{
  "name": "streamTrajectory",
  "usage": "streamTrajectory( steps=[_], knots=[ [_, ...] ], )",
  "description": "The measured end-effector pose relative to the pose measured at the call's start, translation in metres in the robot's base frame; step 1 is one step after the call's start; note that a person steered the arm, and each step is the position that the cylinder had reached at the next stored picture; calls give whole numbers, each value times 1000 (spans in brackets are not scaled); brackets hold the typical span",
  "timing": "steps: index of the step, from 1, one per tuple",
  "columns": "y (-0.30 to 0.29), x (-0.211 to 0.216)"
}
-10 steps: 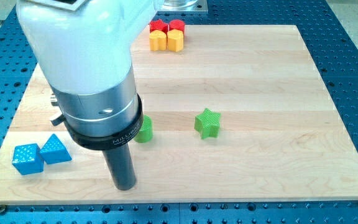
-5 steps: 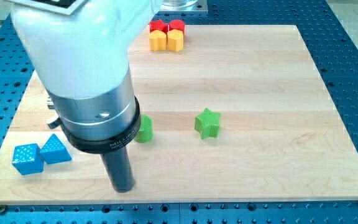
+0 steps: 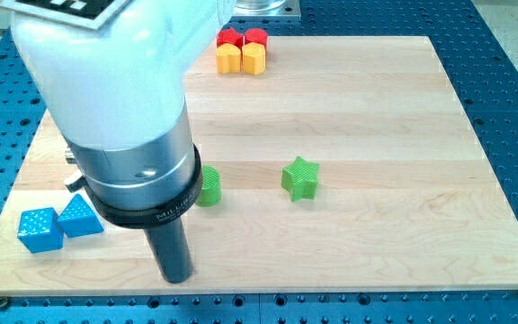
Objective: Place your arm at the bottom left of the green circle
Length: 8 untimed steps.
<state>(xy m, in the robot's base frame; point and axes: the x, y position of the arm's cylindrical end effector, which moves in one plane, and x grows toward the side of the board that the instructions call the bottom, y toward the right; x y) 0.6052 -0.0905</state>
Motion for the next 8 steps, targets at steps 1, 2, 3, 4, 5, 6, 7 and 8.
streamTrajectory(
  steps=[1, 2, 3, 4, 5, 6, 7, 8],
  knots=[
    [-3, -3],
    [-3, -4],
    [-3, -4],
    [1, 1],
    [3, 3],
    [3, 2],
    [3, 2],
    [6, 2]
  ],
)
